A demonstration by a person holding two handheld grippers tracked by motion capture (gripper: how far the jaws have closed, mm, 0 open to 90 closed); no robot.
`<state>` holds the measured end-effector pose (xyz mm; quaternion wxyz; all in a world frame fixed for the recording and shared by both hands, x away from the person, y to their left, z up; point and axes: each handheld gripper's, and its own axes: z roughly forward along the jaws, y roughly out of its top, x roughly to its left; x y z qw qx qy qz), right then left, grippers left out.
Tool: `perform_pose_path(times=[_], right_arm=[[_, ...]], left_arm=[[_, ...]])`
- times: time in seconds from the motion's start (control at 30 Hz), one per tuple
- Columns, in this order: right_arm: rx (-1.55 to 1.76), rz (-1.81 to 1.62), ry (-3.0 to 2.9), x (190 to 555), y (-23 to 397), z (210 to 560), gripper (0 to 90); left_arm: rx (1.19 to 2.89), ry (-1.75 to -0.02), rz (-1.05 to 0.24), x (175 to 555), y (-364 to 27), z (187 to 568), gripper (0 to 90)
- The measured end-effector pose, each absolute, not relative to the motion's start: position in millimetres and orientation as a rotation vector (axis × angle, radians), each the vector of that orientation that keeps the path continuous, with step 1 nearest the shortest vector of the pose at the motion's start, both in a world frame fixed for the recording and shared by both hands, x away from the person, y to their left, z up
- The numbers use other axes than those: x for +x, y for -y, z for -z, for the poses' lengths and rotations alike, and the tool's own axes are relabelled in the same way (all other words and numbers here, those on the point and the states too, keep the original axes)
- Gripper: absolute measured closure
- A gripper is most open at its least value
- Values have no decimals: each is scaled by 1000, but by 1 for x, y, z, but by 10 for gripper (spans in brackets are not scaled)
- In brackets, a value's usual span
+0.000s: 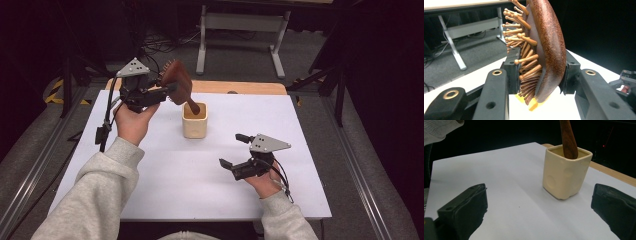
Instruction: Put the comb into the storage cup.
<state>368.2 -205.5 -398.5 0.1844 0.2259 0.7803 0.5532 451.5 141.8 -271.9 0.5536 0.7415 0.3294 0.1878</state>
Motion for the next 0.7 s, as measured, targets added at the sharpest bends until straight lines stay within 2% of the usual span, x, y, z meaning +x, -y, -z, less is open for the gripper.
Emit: perform_pose_path(times=[0.7], right_arm=[[636,-1561,-2201,368,206,399,11]], left_arm=[[1779,-842,-393,468,-133,294,604]])
